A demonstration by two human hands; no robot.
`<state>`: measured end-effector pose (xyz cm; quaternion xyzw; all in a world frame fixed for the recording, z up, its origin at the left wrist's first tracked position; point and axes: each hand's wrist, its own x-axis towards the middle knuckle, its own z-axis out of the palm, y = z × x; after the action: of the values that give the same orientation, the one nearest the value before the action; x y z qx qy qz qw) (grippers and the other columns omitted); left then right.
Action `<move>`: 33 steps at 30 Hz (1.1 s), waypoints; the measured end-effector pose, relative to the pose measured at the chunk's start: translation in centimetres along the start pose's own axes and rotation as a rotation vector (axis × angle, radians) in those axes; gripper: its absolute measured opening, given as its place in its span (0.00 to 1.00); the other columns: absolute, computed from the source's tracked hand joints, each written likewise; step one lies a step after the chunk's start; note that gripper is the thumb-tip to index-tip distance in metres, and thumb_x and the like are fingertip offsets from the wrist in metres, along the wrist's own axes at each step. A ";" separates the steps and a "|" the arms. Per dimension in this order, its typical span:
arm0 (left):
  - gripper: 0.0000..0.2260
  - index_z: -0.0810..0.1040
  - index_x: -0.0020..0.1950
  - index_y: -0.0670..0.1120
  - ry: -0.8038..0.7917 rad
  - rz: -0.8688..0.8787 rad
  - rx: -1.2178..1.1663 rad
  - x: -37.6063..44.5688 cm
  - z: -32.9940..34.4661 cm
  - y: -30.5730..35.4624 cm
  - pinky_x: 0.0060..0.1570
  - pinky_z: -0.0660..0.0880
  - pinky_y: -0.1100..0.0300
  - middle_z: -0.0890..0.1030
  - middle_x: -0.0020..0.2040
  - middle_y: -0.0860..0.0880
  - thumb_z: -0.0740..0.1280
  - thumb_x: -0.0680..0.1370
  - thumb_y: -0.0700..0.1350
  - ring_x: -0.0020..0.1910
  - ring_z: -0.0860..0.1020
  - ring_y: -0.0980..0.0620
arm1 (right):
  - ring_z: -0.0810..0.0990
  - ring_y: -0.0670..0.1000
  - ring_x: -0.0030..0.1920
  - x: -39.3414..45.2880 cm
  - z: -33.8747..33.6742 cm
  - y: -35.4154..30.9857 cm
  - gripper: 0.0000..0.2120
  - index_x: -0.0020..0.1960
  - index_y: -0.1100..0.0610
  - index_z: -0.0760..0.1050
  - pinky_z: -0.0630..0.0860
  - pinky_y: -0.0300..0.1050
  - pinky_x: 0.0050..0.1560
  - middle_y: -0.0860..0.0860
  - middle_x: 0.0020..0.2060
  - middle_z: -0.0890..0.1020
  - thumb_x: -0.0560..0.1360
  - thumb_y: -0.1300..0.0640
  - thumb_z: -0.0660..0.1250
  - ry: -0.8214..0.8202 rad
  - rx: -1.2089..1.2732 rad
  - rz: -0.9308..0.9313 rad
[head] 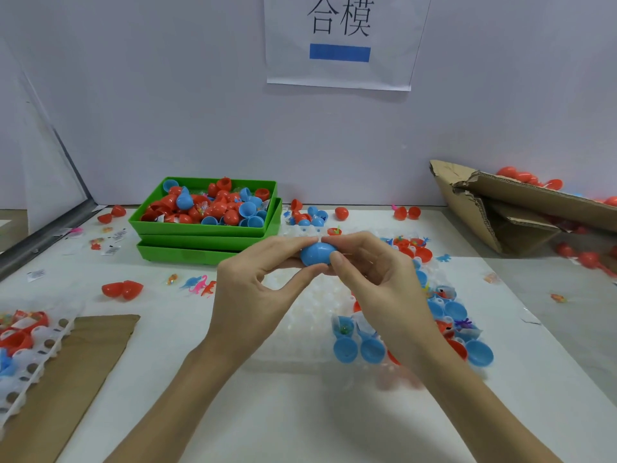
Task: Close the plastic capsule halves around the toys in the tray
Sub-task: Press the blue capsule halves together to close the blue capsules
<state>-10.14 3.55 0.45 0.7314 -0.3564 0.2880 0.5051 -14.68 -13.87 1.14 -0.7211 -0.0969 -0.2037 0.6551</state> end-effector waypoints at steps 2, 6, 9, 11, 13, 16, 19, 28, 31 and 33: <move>0.17 0.84 0.62 0.41 -0.006 0.043 0.064 0.1 -0.2 -0.1 0.55 0.81 0.63 0.85 0.56 0.49 0.78 0.75 0.43 0.54 0.84 0.53 | 0.86 0.48 0.52 0.1 0.1 -0.1 0.09 0.59 0.56 0.82 0.81 0.37 0.50 0.48 0.51 0.87 0.83 0.61 0.65 -0.019 0.017 0.032; 0.17 0.84 0.61 0.39 -0.002 0.097 0.208 -0.1 0.0 -0.3 0.57 0.78 0.66 0.84 0.55 0.47 0.79 0.74 0.40 0.54 0.82 0.54 | 0.87 0.47 0.49 0.2 0.0 -0.1 0.14 0.66 0.53 0.79 0.83 0.38 0.48 0.47 0.49 0.87 0.82 0.52 0.65 -0.030 -0.072 0.112; 0.16 0.84 0.61 0.39 0.005 0.131 0.219 -0.4 0.5 -0.1 0.59 0.75 0.68 0.84 0.55 0.47 0.77 0.75 0.41 0.55 0.81 0.56 | 0.87 0.46 0.47 -0.2 0.2 0.1 0.17 0.65 0.52 0.80 0.83 0.43 0.51 0.45 0.45 0.87 0.78 0.47 0.71 -0.056 -0.188 0.110; 0.17 0.84 0.62 0.39 -0.007 0.164 0.232 -0.7 0.9 0.0 0.62 0.75 0.67 0.84 0.56 0.46 0.78 0.74 0.40 0.56 0.81 0.56 | 0.86 0.46 0.45 -0.5 0.6 0.2 0.12 0.58 0.50 0.82 0.83 0.44 0.49 0.45 0.42 0.86 0.77 0.48 0.73 -0.068 -0.238 0.074; 0.18 0.84 0.62 0.38 -0.029 0.193 0.267 -1.0 1.1 0.0 0.63 0.76 0.65 0.84 0.56 0.45 0.80 0.73 0.38 0.56 0.82 0.52 | 0.86 0.47 0.44 -0.8 0.9 0.3 0.09 0.55 0.51 0.83 0.83 0.47 0.47 0.46 0.41 0.86 0.77 0.48 0.73 -0.034 -0.270 0.059; 0.17 0.84 0.61 0.38 -0.027 0.209 0.281 -1.2 1.3 0.1 0.61 0.78 0.61 0.84 0.55 0.45 0.80 0.73 0.37 0.54 0.83 0.50 | 0.83 0.46 0.40 -1.0 1.2 0.5 0.09 0.51 0.52 0.81 0.81 0.42 0.41 0.46 0.37 0.83 0.78 0.47 0.70 0.032 -0.388 0.020; 0.16 0.85 0.61 0.38 -0.013 0.231 0.293 -1.4 1.5 0.3 0.62 0.77 0.63 0.85 0.55 0.45 0.79 0.74 0.38 0.54 0.83 0.51 | 0.80 0.47 0.37 -1.3 1.5 0.5 0.07 0.49 0.54 0.80 0.74 0.39 0.36 0.47 0.34 0.81 0.79 0.50 0.68 0.056 -0.452 -0.013; 0.17 0.85 0.61 0.40 -0.024 0.166 0.217 -1.2 1.5 0.1 0.60 0.78 0.62 0.85 0.56 0.48 0.80 0.72 0.35 0.55 0.83 0.54 | 0.78 0.47 0.34 -1.0 0.8 0.8 0.06 0.47 0.52 0.78 0.74 0.41 0.34 0.44 0.31 0.78 0.82 0.52 0.67 -0.022 -0.438 -0.036; 0.19 0.82 0.66 0.44 -0.189 0.012 -0.041 -0.5 0.8 -0.1 0.64 0.79 0.55 0.82 0.63 0.50 0.75 0.76 0.32 0.64 0.81 0.50 | 0.84 0.49 0.40 -0.6 0.2 0.6 0.04 0.55 0.54 0.78 0.81 0.49 0.42 0.48 0.38 0.83 0.81 0.55 0.68 -0.048 -0.403 -0.046; 0.18 0.80 0.69 0.46 -0.266 -0.067 -0.145 -0.2 0.3 -0.1 0.68 0.76 0.51 0.79 0.67 0.51 0.70 0.80 0.36 0.71 0.76 0.46 | 0.85 0.47 0.43 -0.2 -0.3 0.1 0.07 0.59 0.52 0.77 0.81 0.42 0.45 0.48 0.41 0.85 0.81 0.58 0.68 -0.101 -0.258 -0.012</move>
<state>-10.20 3.36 0.12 0.7360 -0.4155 0.1452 0.5144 -14.82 -14.21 0.97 -0.8081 -0.1071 -0.1820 0.5498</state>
